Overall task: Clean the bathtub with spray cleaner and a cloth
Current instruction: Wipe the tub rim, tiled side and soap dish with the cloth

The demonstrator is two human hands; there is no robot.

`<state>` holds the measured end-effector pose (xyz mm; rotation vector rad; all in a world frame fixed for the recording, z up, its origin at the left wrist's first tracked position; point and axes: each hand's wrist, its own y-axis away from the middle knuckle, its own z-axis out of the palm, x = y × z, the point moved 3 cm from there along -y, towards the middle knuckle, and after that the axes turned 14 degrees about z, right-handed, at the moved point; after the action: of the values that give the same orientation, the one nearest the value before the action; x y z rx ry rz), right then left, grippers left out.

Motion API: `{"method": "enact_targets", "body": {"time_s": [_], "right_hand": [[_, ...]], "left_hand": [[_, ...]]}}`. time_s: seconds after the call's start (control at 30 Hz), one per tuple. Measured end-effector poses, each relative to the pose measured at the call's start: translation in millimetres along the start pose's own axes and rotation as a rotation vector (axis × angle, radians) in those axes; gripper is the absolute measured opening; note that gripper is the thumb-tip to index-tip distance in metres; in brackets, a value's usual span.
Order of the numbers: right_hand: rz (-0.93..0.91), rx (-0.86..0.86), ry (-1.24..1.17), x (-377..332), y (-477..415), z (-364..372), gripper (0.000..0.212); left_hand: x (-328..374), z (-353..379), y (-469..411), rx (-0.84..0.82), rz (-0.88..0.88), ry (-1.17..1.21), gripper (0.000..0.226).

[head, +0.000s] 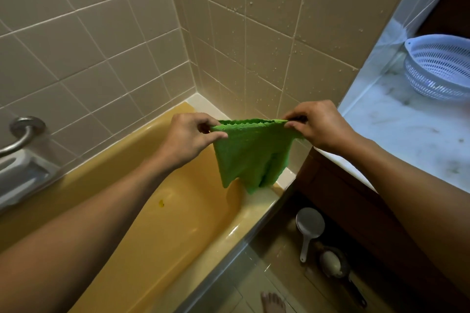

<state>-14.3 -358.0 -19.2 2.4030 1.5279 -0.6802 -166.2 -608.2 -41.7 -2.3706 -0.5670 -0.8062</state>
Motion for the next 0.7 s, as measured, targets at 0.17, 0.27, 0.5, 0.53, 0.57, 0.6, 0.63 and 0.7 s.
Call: {"method": "enact_targets", "body": {"time_s": [0.17,0.27,0.5,0.53,0.57,0.6,0.63,0.7], "right_hand": [[0.003,-0.037,0.09,7,-12,0,0.02],[-0.008,-0.028,0.168,12,-29,8,0.018],[-0.051,0.27,0.101,10,-45,-8,0.015],[-0.085,0.312,0.082,8,-41,-13,0.015],[-0.118,0.345,0.067,6,-35,-17,0.015],[-0.147,0.366,0.059,4,-29,-22,0.015],[-0.17,0.374,0.059,2,-21,-25,0.014],[-0.193,0.347,0.076,2,-3,-26,0.013]], "left_hand": [[-8,3,-12,0.086,-0.121,0.111,0.045],[-9,11,-26,0.013,-0.103,-0.099,0.034],[-1,-1,-50,0.21,-0.14,-0.048,0.01],[4,-5,-48,0.235,-0.12,-0.036,0.008],[8,-8,-45,0.255,-0.101,-0.021,0.008],[12,-10,-40,0.271,-0.082,-0.001,0.008],[16,-11,-33,0.279,-0.065,0.024,0.008],[19,-9,-17,0.264,-0.045,0.083,0.01]]}}
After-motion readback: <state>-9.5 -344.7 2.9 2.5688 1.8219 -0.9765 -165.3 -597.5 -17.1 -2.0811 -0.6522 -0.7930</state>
